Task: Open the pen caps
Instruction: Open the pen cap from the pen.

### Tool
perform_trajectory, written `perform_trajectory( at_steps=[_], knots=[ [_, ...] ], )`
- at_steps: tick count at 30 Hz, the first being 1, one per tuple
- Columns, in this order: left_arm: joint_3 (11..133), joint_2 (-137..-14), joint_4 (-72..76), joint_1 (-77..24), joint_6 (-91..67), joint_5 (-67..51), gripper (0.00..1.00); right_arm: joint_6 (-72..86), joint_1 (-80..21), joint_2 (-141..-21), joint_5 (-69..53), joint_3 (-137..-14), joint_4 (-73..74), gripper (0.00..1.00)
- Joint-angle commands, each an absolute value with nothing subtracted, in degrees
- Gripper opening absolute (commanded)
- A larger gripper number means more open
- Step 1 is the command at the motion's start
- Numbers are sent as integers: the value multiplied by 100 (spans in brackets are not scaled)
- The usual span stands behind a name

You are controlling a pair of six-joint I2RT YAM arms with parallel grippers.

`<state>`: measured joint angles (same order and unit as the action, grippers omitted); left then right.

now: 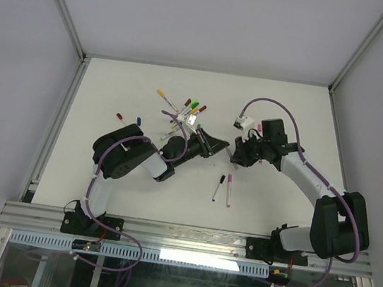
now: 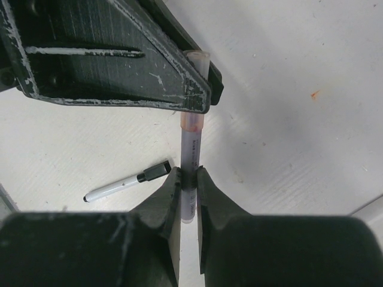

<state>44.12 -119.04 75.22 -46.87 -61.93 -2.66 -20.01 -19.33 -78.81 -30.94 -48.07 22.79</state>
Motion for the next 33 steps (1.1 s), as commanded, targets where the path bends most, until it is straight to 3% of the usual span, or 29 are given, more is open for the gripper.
perform_trajectory(
  at_steps=[1, 2, 4, 6, 8, 10, 13, 19, 23, 33],
  knots=[
    [4549, -11827, 8021, -4746, -6142, -401, 0, -2010, -1960, -7686, -3253, -4904, 2148, 0],
    [4506, -11809, 8102, -4753, -6121, -391, 0, -1964, -1953, -7713, -3219, -4954, 2226, 6],
    [4420, -11771, 8329, -4751, -6128, -353, 0, -1919, -1907, -7775, -3262, -5071, 2381, 31],
    [4355, -11732, 8517, -4754, -6141, -349, 0, -1907, -1858, -7812, -3403, -5109, 2474, 50],
    [4332, -11680, 8621, -4754, -6162, -382, 0, -1879, -1846, -7813, -3438, -5107, 2472, 57],
    [4335, -11646, 8680, -4760, -6185, -414, 0, -1864, -1853, -7817, -3458, -5100, 2464, 58],
    [4341, -11596, 8696, -4772, -6196, -427, 0, -1852, -1846, -7799, -3523, -5109, 2453, 46],
    [4394, -11573, 8805, -4741, -6141, -298, 0, -1829, -1846, -7758, -3630, -5079, 2425, 0],
    [4633, -11366, 8591, -4321, -6103, -329, 0, -1802, -1849, -7794, -3616, -5118, 2533, 0],
    [5745, -10570, 6408, -3018, -5492, 103, 0, -1811, -1847, -7874, -3796, -5203, 2775, 0]
  ],
)
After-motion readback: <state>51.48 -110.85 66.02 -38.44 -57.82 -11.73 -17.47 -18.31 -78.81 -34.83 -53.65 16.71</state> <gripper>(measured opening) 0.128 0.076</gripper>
